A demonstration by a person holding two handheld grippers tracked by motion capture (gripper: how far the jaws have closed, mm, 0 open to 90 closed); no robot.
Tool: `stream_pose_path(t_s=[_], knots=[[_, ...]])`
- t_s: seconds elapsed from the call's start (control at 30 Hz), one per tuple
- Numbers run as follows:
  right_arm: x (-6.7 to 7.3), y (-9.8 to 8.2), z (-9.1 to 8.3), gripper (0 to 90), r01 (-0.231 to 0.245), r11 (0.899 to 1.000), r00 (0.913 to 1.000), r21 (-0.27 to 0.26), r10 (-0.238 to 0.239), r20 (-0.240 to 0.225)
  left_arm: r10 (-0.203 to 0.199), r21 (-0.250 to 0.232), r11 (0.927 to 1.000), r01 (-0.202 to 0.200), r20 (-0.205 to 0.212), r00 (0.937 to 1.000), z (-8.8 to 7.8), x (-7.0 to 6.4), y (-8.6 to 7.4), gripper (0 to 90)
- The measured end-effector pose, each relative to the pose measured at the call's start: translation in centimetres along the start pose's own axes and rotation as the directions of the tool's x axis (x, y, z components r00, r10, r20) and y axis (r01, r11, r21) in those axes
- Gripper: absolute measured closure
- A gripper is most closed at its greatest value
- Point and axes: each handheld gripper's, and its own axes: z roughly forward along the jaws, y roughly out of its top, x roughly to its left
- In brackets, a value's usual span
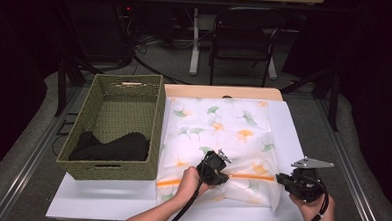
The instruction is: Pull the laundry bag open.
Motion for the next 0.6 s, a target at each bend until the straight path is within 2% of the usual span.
stream_pose_path(t_s=[0.43,0.47,0.6], knots=[[-0.1,0.0,0.0,85.6,0.002,1.0,1.0,-0.005,-0.002,0.0,-0.009,0.005,0.9999,0.009,-0.002,1.0,-0.6,0.6,-0.8,90.0],[-0.1,0.0,0.0,85.5,0.002,1.0,1.0,-0.003,-0.002,-0.001,-0.021,-0.001,0.9998,0.021,-0.004,0.9998,-0.6,0.5,-1.0,90.0],[0.0,0.0,-0.1,85.6,0.004,1.0,1.0,-0.002,-0.004,-0.001,-0.01,0.007,0.9999,0.01,-0.013,0.9999,-0.9,0.7,-1.2,90.0]])
